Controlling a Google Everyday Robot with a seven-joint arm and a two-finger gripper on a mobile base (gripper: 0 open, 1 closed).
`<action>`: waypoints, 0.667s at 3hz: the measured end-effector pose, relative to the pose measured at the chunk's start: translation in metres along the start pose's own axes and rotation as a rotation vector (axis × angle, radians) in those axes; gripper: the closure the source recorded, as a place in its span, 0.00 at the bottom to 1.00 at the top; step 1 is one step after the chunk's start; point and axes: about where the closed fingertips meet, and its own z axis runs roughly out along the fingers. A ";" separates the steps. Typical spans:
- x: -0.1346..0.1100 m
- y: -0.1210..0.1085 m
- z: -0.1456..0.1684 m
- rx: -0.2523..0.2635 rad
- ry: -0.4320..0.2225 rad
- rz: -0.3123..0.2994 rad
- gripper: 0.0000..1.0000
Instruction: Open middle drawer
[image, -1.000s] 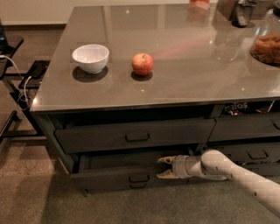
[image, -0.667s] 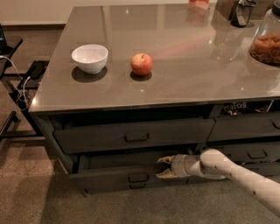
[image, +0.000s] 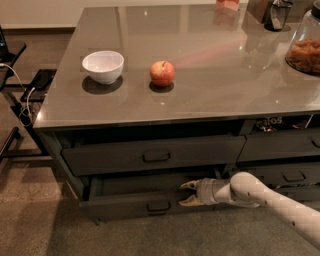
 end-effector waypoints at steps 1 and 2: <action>0.002 0.009 -0.003 0.002 -0.002 0.000 1.00; 0.002 0.009 -0.003 0.002 -0.002 0.000 0.82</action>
Offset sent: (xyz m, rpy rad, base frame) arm -0.0091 -0.0032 -0.0028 0.0020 -0.0018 -0.0011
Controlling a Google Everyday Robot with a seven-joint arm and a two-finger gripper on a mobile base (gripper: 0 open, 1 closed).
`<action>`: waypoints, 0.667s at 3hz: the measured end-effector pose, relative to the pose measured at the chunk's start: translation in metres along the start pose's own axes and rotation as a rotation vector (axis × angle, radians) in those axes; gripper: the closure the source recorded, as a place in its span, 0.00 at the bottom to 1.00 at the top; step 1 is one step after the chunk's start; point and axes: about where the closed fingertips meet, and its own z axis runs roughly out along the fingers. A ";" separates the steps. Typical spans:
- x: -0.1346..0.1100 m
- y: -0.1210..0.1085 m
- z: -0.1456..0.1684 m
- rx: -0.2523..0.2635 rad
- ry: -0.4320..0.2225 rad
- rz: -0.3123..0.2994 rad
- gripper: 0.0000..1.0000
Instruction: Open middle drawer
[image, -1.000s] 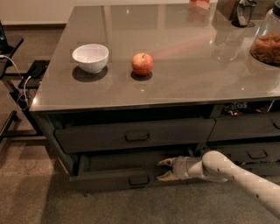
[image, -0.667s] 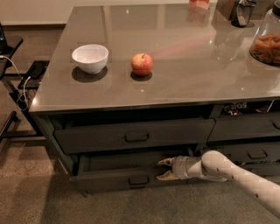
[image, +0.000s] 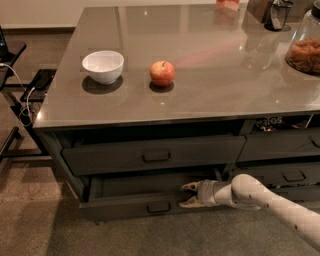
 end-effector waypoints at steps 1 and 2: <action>0.000 0.000 0.000 0.000 0.000 0.000 0.58; 0.000 0.000 0.000 0.000 0.000 0.000 0.36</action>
Offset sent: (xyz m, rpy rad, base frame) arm 0.0000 0.0000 0.0000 0.0000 0.0000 0.0001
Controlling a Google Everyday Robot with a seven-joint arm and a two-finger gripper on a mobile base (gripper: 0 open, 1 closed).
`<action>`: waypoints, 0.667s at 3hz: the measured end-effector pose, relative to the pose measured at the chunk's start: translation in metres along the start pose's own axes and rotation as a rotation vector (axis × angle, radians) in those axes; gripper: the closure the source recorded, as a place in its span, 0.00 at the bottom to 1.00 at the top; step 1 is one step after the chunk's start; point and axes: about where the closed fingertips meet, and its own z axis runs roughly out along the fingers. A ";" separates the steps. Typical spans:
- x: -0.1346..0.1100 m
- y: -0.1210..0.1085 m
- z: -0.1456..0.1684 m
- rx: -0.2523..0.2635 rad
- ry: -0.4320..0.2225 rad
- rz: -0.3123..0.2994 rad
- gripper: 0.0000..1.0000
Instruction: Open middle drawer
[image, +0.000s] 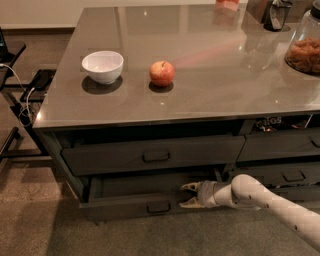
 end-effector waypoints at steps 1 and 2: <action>-0.001 0.000 -0.001 0.000 0.000 0.000 0.12; 0.013 0.020 -0.012 -0.015 -0.053 0.018 0.15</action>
Offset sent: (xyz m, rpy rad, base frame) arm -0.0637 -0.0570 -0.0307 0.1712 0.0544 0.0559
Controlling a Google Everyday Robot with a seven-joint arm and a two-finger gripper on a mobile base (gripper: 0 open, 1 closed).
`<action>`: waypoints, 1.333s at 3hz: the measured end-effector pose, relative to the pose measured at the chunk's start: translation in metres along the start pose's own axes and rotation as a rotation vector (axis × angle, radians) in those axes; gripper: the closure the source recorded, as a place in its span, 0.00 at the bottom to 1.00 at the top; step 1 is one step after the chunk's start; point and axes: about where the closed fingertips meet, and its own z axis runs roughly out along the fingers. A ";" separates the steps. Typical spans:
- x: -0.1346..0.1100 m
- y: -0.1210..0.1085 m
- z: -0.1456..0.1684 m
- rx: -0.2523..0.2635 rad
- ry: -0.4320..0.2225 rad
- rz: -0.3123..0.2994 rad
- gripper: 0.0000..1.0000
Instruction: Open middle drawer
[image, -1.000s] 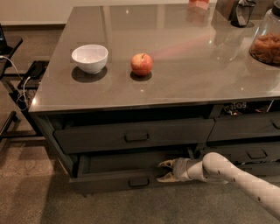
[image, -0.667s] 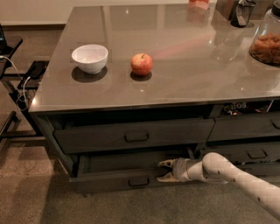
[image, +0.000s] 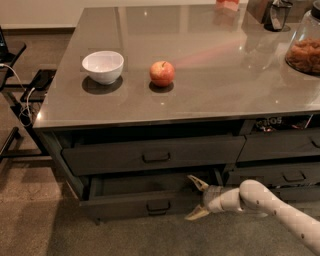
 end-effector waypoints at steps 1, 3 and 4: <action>-0.006 -0.002 -0.004 0.000 0.000 0.000 0.38; -0.019 0.011 -0.005 -0.020 -0.035 0.005 0.84; -0.020 0.010 -0.007 -0.020 -0.035 0.005 1.00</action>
Offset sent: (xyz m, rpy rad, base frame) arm -0.1431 -0.1070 -0.0306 0.1790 -0.0083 0.0027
